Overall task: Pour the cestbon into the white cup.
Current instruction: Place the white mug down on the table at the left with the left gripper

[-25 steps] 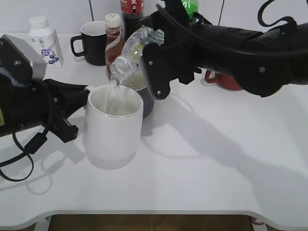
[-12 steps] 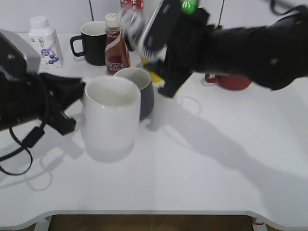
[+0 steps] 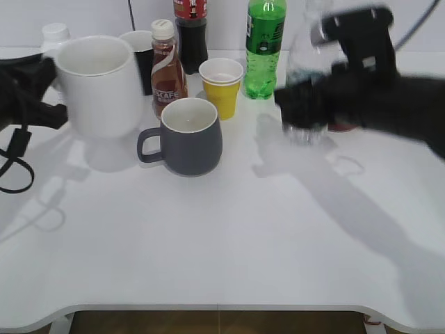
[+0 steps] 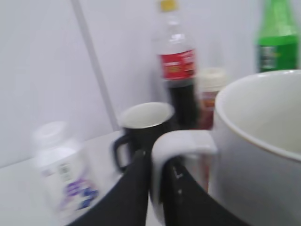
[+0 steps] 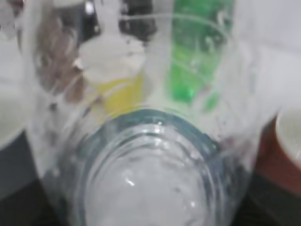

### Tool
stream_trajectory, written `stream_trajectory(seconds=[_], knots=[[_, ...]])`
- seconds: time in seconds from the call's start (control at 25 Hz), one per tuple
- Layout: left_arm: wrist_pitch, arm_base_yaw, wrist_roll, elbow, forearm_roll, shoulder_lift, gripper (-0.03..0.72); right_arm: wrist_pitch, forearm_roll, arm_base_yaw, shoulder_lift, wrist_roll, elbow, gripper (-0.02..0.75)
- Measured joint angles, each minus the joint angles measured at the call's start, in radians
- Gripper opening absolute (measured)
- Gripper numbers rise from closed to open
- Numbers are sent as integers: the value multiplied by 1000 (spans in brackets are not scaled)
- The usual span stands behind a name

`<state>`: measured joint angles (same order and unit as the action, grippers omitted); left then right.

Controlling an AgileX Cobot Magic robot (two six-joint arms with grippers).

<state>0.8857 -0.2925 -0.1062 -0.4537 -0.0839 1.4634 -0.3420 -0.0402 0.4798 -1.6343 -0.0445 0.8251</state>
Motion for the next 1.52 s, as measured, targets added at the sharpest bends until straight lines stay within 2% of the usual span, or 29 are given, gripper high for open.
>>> stream_trajectory(seconds=[0.2, 0.36, 0.64, 1.04, 1.36, 1.52], knots=[[147, 116, -9, -1, 20, 145, 46, -179, -164, -13, 1, -192, -180, 470], [224, 164, -10, -28, 20, 279, 46, -264, -195, -13, 1, -229, -266, 470], [258, 169, -8, -53, 6, 429, 45, -303, -199, -13, 1, -233, -294, 470], [299, 169, -4, -39, -21, 447, 46, -345, -199, -13, 1, -235, -294, 470], [351, 169, 5, 40, -24, 445, 85, -347, -199, -13, 1, -235, -294, 470], [335, 169, 5, 65, -25, 445, 132, -347, -199, -13, 1, -235, -294, 470]])
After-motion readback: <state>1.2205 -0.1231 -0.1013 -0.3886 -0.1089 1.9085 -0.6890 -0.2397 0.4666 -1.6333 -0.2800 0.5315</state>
